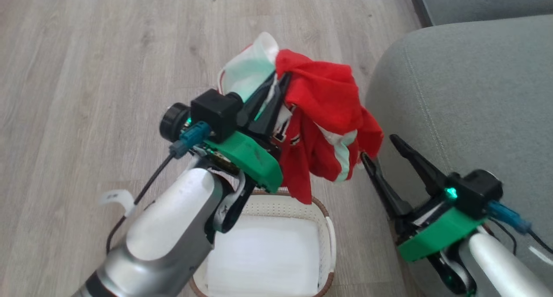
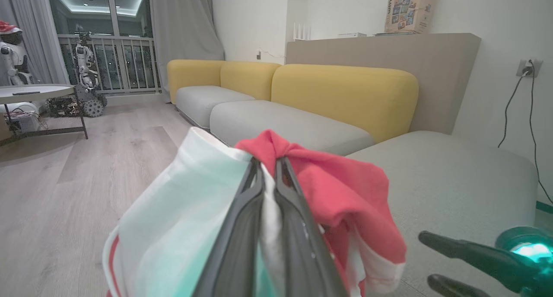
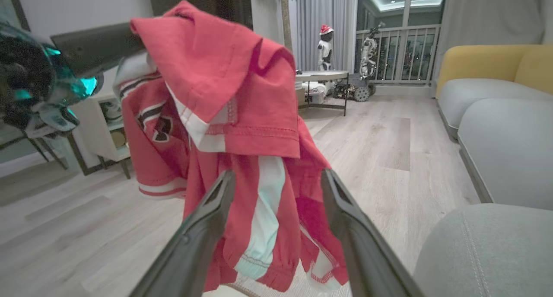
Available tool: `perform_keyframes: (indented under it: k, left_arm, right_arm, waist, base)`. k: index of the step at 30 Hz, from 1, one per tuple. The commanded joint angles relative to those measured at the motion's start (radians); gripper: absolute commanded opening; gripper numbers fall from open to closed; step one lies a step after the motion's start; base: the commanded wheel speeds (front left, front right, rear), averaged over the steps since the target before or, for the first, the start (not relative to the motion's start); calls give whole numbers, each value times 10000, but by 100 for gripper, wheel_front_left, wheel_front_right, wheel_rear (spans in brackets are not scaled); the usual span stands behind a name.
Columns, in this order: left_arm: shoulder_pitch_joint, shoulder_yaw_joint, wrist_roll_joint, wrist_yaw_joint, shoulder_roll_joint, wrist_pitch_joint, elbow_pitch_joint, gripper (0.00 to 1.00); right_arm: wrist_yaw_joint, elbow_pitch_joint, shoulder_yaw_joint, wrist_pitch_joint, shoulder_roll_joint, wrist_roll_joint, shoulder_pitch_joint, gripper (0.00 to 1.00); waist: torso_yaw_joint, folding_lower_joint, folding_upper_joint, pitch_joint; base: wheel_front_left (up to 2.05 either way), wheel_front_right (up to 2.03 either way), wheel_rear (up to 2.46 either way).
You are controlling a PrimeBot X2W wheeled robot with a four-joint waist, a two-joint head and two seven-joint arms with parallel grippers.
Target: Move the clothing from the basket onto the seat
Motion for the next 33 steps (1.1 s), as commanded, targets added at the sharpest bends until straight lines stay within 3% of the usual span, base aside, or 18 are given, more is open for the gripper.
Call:
perform_keyframes:
  k: [1, 14, 27, 28, 29, 30, 33]
  left_arm:
    - [-671, 367, -12, -59, 30, -18, -382, 0]
    - [-576, -425, -130, -453, -533, 8, -472, 0]
    - [-492, -873, -428, -709, -878, -68, -96, 0]
    - [-481, -870, -443, -709, -876, -82, -58, 0]
    - [-472, -865, -455, -707, -868, -96, -22, 0]
    - [-461, -857, -467, -703, -857, -112, 9, 0]
    - [-401, -800, -521, -667, -796, -160, 93, 0]
  right_arm:
    - [-2, -88, 265, -53, -281, 58, -516, 100]
    - [-2, 1843, 2218, -53, -680, 989, -2203, 100]
    - [-2, 2778, 2886, -53, -235, 1471, -3048, 100]
    - [-2, 2785, 2891, -53, -222, 1470, -3045, 87]
    - [-2, 2783, 2892, -53, -214, 1468, -3037, 49]
    - [-2, 2776, 2891, -53, -215, 1467, -3021, 4]
    - [-2, 2710, 2782, -53, -225, 1477, -2949, 0]
  waist:
    - [81, 1, 0, -7]
    - [852, 1, 0, -74]
    - [1510, 1, 0, -135]
    - [1521, 1, 0, -135]
    - [1525, 1, 0, -135]
    - [1522, 1, 0, -138]
    - [1471, 1, 0, -150]
  base:
    - [0, 0, 0]
    - [0, 0, 0]
    - [0, 0, 0]
    - [0, 0, 0]
    - [0, 0, 0]
    - [0, 0, 0]
    - [0, 0, 0]
